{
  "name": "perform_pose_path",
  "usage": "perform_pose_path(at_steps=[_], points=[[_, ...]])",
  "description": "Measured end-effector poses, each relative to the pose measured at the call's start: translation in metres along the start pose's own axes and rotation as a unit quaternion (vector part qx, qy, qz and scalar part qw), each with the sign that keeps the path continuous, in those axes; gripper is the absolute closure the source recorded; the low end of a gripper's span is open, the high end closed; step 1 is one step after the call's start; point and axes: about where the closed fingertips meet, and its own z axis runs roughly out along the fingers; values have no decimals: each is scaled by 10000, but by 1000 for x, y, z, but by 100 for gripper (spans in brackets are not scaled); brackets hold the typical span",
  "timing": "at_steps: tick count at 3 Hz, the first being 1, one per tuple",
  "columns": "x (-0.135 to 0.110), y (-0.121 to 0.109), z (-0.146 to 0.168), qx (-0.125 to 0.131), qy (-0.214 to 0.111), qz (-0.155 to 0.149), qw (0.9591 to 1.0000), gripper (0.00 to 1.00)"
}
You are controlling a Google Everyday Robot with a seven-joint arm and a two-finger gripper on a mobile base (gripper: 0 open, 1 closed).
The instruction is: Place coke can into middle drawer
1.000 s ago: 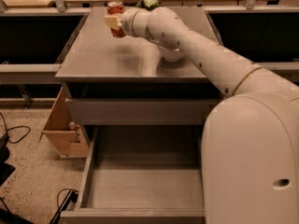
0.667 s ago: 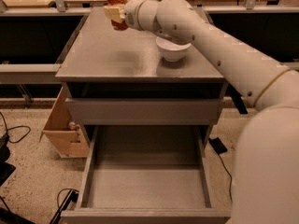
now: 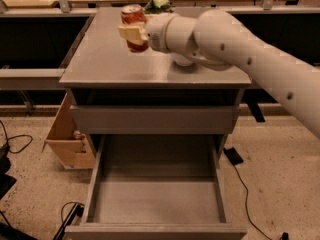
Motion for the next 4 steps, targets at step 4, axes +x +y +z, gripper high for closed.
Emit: perform_pose_path(at_steps=[4], points=[[209, 35, -129, -409, -150, 861, 9953, 100]])
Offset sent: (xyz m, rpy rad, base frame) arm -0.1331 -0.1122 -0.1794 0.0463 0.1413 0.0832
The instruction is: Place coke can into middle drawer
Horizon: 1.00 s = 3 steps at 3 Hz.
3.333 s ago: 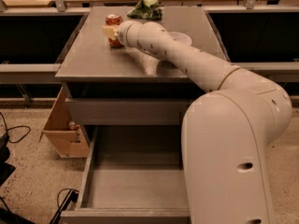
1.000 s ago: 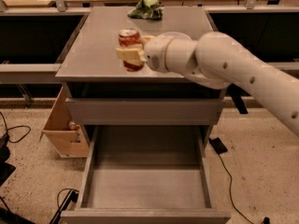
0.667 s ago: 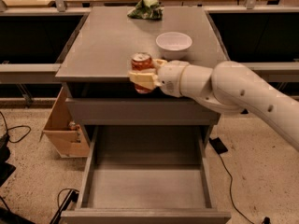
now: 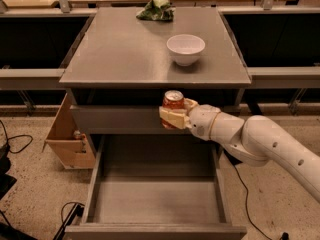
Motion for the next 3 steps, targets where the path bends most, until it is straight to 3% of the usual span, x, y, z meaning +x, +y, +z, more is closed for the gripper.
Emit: perform_pose_path(at_steps=[1, 2, 3], points=[[-2, 3, 3, -24, 27, 2, 10000, 100], [12, 2, 20, -189, 169, -47, 9997, 100], [69, 4, 47, -517, 366, 32, 9980, 100]])
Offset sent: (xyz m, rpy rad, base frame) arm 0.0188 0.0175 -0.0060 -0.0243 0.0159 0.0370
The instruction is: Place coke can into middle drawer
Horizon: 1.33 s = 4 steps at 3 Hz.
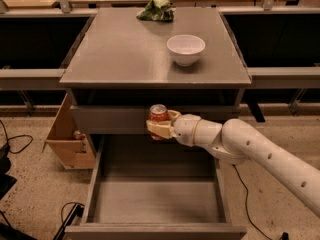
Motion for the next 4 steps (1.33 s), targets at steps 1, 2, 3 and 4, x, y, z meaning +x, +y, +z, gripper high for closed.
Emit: perform_pose_path(at_steps=[1, 2, 3, 4], points=[[70, 10, 33, -562, 197, -167, 9981, 100], [148, 24, 58, -1149, 339, -330, 9923, 100], [185, 33, 67, -1410, 410, -398, 9884, 100], [186, 34, 67, -1421, 408, -390, 9882, 100]])
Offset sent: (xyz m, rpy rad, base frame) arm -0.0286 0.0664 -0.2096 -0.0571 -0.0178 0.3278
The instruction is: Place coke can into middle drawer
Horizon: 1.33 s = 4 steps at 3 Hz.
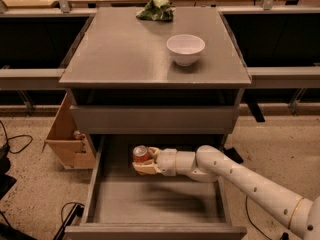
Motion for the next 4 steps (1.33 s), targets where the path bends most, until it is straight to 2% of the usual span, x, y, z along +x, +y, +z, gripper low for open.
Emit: perform_pose_path(at_steps=[1, 2, 3, 4], points=[[7, 3, 4, -29, -51, 85, 9999, 100], [36, 11, 8, -169, -285, 75, 9994, 100], [72, 23, 15, -479, -227, -22, 9986, 100], [96, 31, 22, -680, -48, -86, 9976, 100]])
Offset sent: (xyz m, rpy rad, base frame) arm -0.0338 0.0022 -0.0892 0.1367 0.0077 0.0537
